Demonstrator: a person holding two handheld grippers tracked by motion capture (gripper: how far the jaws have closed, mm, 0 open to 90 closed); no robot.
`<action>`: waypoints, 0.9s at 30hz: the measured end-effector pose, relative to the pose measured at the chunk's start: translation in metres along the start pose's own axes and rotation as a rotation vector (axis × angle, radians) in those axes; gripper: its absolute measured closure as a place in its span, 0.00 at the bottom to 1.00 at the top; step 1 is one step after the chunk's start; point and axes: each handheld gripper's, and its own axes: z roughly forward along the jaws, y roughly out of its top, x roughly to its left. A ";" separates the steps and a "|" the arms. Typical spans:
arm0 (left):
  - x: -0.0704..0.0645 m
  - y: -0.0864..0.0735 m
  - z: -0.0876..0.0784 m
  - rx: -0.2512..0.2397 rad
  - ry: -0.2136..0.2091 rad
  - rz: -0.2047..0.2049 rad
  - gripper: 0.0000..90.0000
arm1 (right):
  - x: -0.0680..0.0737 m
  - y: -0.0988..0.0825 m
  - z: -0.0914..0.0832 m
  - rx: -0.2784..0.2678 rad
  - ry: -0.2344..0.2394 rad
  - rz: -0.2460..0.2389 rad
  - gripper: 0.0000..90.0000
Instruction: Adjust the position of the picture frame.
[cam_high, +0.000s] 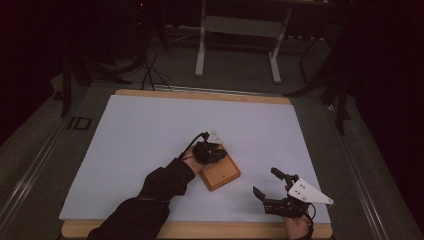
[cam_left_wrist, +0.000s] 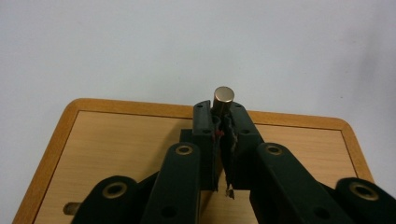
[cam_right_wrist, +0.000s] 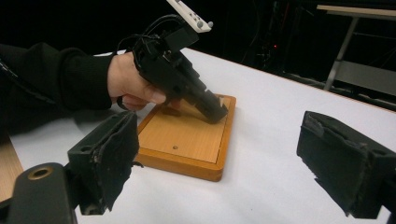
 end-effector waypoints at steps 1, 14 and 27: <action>0.001 0.000 -0.002 0.002 -0.005 0.007 0.93 | 0.000 0.000 0.000 -0.001 0.000 -0.001 0.14; 0.017 0.002 -0.027 -0.003 0.039 0.005 0.99 | 0.000 0.000 -0.001 -0.002 -0.001 -0.003 0.14; 0.038 0.019 -0.008 0.019 0.060 -0.009 1.00 | 0.001 0.000 0.001 0.005 0.008 -0.001 0.14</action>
